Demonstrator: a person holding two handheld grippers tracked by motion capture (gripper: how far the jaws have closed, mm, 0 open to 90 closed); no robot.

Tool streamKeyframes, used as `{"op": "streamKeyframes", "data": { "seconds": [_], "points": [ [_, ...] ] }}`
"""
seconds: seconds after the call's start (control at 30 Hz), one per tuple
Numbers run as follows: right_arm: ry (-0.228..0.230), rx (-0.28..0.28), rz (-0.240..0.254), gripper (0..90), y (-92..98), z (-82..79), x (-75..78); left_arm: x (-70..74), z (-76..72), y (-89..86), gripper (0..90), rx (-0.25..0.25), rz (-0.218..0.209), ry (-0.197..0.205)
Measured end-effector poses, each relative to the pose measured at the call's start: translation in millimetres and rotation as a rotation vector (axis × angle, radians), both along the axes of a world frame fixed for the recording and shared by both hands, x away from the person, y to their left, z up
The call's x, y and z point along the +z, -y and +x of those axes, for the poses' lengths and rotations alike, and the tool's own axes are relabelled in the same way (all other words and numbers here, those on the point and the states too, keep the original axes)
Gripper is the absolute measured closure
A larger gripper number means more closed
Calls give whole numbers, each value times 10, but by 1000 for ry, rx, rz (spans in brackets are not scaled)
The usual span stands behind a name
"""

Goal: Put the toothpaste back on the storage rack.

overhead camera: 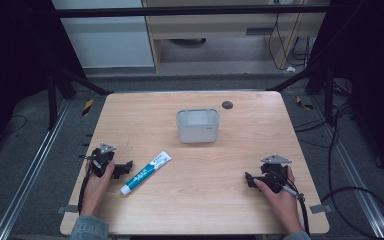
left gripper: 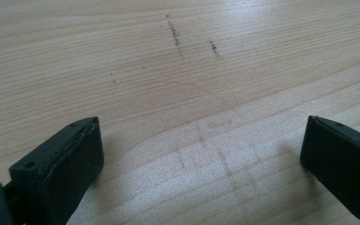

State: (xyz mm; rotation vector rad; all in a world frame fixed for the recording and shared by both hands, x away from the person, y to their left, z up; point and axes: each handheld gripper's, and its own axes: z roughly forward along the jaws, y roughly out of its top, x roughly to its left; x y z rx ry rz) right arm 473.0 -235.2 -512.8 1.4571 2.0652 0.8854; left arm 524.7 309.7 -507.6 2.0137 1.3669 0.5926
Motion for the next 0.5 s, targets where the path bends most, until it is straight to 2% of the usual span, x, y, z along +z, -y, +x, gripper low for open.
{"op": "streamKeyframes", "data": {
  "seconds": [0.13, 0.17, 0.2, 0.23, 0.27, 0.37, 0.43, 0.5],
  "points": [
    [1, 3, -2, 17, 1, -3, -1, 15, -22, -13, 0, -33, 10, 0],
    [1, 3, -2, 17, 1, -3, -1, 32, -34, -16, 25, -29, 13, 8],
    [1, 3, -2, 17, 1, -2, -1, 65, -62, -10, 53, -24, 29, 36],
    [1, 3, -2, 17, 1, -2, -1, 110, -97, 5, 56, -27, 68, 56],
    [1, 4, -2, 17, 2, -2, -1, 151, -129, 19, 32, -33, 86, 68],
    [0, 4, -1, 17, 2, -2, -1, 250, -225, 34, 35, -46, 59, 78],
    [0, 4, -1, 17, 2, -2, -1, 311, -283, 56, 29, -56, 78, 88],
    [0, 5, -1, 16, 2, -2, -1, 378, -339, 84, 28, -64, 97, 74]
  ]
}}
